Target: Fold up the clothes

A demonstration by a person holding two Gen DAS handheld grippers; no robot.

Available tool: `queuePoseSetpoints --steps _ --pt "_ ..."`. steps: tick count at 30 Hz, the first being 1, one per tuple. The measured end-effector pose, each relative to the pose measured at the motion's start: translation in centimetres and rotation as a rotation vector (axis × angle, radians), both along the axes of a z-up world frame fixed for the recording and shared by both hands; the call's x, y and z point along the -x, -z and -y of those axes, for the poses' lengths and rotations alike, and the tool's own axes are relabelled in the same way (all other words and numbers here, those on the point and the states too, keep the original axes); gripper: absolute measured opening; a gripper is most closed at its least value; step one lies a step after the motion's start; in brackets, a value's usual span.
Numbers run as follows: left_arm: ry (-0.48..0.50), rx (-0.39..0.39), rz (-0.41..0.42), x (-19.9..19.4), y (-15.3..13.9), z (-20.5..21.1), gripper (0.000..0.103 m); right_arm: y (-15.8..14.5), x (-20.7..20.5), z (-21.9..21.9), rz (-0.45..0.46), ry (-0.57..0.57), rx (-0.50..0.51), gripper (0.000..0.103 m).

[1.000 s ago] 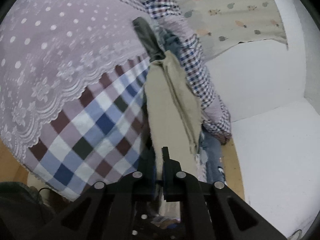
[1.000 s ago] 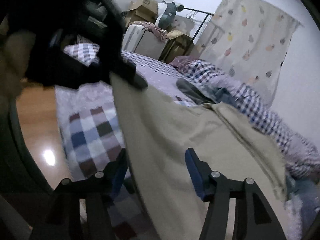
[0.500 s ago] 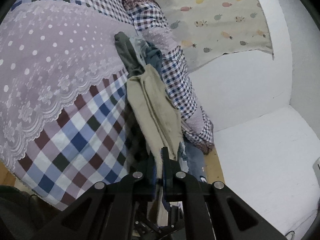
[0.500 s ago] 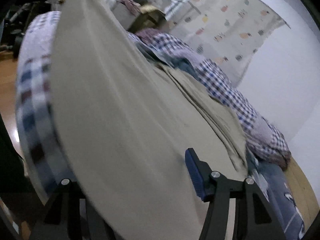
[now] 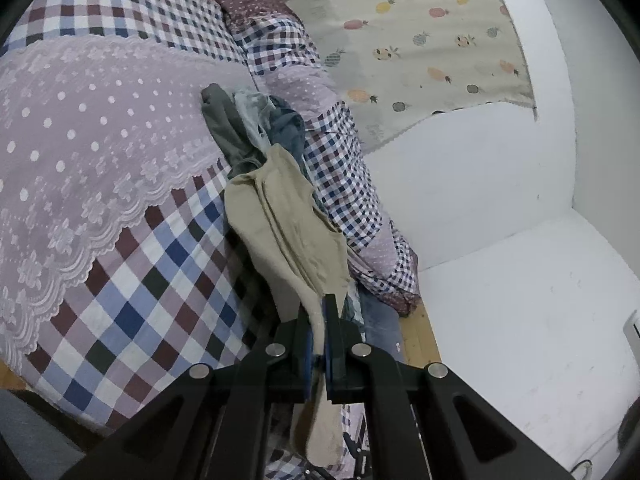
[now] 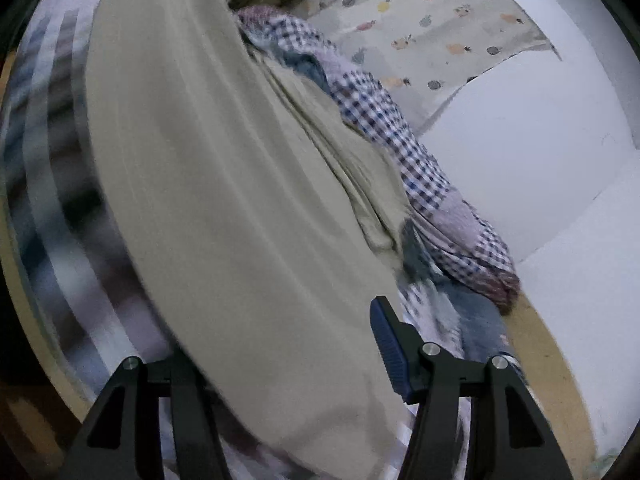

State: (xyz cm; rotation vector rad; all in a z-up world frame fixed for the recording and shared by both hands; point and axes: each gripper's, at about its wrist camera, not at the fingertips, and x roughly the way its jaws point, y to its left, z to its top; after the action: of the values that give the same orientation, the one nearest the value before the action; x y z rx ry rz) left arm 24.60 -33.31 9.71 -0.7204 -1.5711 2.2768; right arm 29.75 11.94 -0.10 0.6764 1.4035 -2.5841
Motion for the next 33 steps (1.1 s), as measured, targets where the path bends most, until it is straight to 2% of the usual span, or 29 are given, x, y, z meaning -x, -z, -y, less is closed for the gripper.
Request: queuePoseSetpoints --steps 6,8,10,12,13,16,20,26,33 --pt "0.009 0.023 0.011 0.6 -0.3 -0.4 0.002 0.5 -0.5 -5.9 0.02 0.072 -0.103 0.059" --pt "0.008 0.027 0.018 0.7 -0.3 -0.4 0.002 0.6 -0.7 -7.0 0.022 0.071 -0.135 0.052" --pt "0.006 0.033 0.028 0.8 -0.2 -0.5 0.002 0.8 -1.0 -7.4 0.042 0.06 -0.152 0.022" --pt "0.003 0.043 0.034 0.9 -0.1 -0.6 0.002 1.0 -0.9 -7.4 0.066 0.053 -0.167 0.005" --pt "0.002 0.048 0.037 0.9 -0.2 -0.7 0.002 1.1 -0.8 -7.4 0.078 0.051 -0.173 0.002" --pt "-0.004 0.066 0.049 0.8 -0.2 -0.7 0.002 0.0 -1.4 -7.3 0.081 0.029 -0.131 0.002" --pt "-0.003 0.093 0.056 0.5 -0.6 -0.8 0.002 -3.3 -2.1 -7.6 0.056 0.036 -0.072 0.001" --pt "0.015 0.134 0.029 -0.3 -2.4 -1.3 0.002 -10.5 -2.5 -9.5 0.009 0.109 0.03 0.0" --pt "0.03 0.188 -0.045 -2.2 -6.7 -1.7 0.002 -19.3 -4.3 -10.7 -0.107 0.153 0.174 0.0"
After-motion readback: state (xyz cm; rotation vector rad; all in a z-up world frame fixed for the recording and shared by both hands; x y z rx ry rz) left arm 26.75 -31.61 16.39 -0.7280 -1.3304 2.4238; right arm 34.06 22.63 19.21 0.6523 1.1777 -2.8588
